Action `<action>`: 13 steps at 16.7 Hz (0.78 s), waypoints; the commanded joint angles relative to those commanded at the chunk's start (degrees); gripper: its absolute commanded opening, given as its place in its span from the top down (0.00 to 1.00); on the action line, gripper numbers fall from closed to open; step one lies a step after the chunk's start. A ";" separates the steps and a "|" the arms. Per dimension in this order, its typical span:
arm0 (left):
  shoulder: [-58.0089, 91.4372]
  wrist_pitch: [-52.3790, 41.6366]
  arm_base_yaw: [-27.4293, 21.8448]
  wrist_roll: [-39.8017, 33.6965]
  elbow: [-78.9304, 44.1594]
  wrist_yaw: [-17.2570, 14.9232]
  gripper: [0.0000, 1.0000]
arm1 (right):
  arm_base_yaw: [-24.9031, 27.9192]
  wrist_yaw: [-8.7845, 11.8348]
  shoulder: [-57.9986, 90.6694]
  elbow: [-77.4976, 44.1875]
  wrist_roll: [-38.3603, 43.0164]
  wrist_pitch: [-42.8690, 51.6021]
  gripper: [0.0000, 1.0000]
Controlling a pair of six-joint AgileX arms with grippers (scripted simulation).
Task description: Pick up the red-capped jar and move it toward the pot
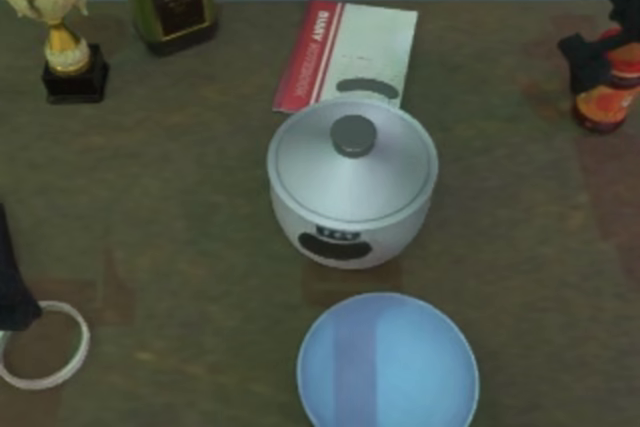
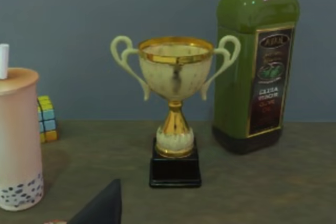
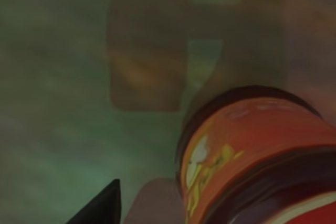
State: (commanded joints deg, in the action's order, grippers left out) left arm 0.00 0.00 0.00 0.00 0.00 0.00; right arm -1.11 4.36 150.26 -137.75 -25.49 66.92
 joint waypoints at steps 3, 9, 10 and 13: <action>0.00 0.00 0.00 0.00 0.00 0.00 0.00 | 0.00 0.00 0.01 0.04 0.00 -0.05 0.00; 0.00 0.00 0.00 0.00 0.00 0.00 0.00 | 0.00 0.00 0.01 0.04 0.00 -0.05 0.45; 0.00 0.00 0.00 0.00 0.00 0.00 0.00 | 0.00 0.00 0.01 0.04 0.00 -0.05 0.53; 0.00 0.00 0.00 0.00 0.00 0.00 0.00 | 0.00 0.00 0.01 0.04 0.00 -0.05 0.75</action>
State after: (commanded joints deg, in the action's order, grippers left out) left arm 0.00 0.00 0.00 0.00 0.00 0.00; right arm -1.11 4.36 150.27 -137.71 -25.48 66.87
